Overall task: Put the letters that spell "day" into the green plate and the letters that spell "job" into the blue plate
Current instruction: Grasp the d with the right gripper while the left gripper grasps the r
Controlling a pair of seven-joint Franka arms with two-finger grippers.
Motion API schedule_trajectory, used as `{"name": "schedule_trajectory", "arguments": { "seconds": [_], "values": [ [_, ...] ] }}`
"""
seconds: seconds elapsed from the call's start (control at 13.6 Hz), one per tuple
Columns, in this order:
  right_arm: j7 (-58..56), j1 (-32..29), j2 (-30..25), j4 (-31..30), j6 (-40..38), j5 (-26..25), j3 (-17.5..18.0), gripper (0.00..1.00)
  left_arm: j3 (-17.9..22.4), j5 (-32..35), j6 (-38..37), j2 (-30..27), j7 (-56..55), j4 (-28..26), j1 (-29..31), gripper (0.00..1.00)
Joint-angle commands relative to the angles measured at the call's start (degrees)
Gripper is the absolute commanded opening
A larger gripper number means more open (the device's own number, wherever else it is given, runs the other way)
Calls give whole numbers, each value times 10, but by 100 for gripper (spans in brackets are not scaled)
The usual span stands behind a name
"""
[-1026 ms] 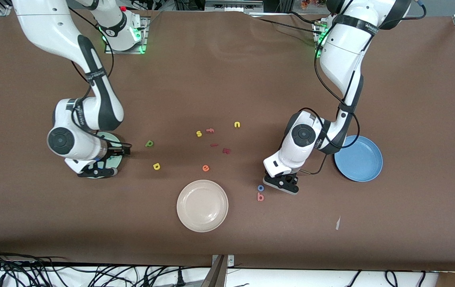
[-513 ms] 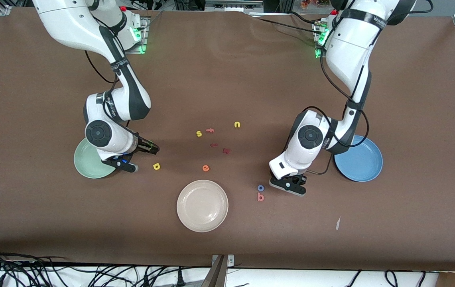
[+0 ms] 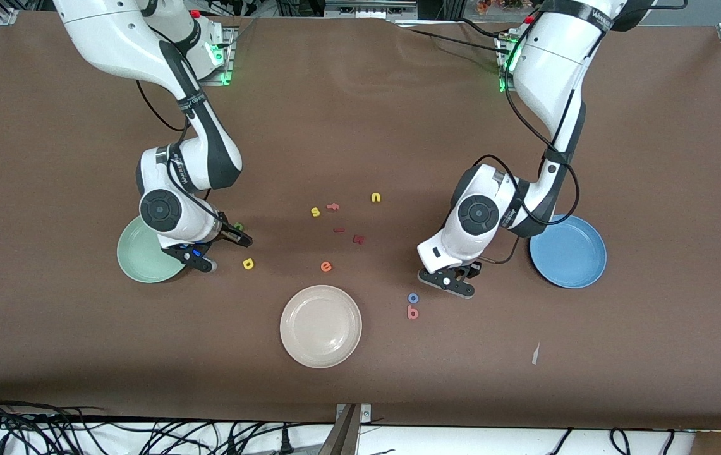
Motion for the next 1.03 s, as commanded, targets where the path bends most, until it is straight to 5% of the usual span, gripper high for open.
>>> {"name": "schedule_trajectory", "arguments": {
  "seconds": [0.0,0.22,0.66,0.95],
  "values": [
    [51,-2,-21,-22,24,6,4,100,2,17,2,2,-8,-2,-6,61],
    [68,-3,-65,-106,108,6,5,100,2,17,9,13,-7,1,-13,60],
    [81,-2,-55,-174,219,6,13,99,4,17,26,29,2,15,-14,53],
    [94,2,-44,-174,220,6,16,94,4,24,33,34,4,17,-14,29]
  ]
}}
